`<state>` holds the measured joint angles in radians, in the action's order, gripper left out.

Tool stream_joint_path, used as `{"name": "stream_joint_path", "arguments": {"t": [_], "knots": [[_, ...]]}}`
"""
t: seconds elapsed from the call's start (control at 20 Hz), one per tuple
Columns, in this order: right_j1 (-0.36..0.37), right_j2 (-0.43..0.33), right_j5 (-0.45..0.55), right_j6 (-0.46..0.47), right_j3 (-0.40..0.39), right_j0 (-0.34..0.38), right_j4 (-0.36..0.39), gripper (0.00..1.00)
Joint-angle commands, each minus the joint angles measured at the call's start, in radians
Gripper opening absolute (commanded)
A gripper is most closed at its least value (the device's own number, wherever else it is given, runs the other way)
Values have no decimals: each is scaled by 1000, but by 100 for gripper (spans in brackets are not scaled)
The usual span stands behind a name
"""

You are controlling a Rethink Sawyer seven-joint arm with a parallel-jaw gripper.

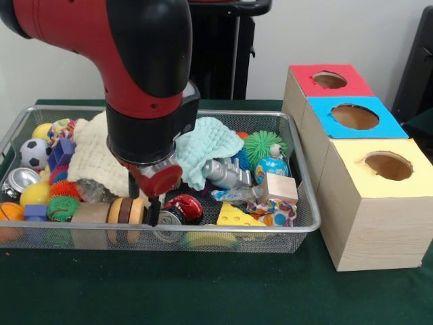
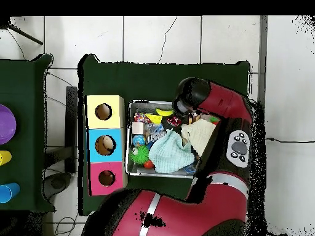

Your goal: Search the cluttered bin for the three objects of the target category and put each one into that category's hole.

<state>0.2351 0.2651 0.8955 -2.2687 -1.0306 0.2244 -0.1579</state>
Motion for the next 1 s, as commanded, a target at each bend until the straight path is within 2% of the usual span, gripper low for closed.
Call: {"name": "stream_joint_path", "arguments": {"t": [0.05,0.2,0.35,0.55,0.85,1.0], "knots": [[-140,-80,-18,-43,106,46,20,100],[-176,-106,-9,14,145,71,25,100],[-177,-144,34,108,147,89,34,100],[-121,-170,16,201,74,78,71,100],[-17,-170,-83,122,-96,45,92,100],[13,-162,-66,115,-113,32,112,100]]}}
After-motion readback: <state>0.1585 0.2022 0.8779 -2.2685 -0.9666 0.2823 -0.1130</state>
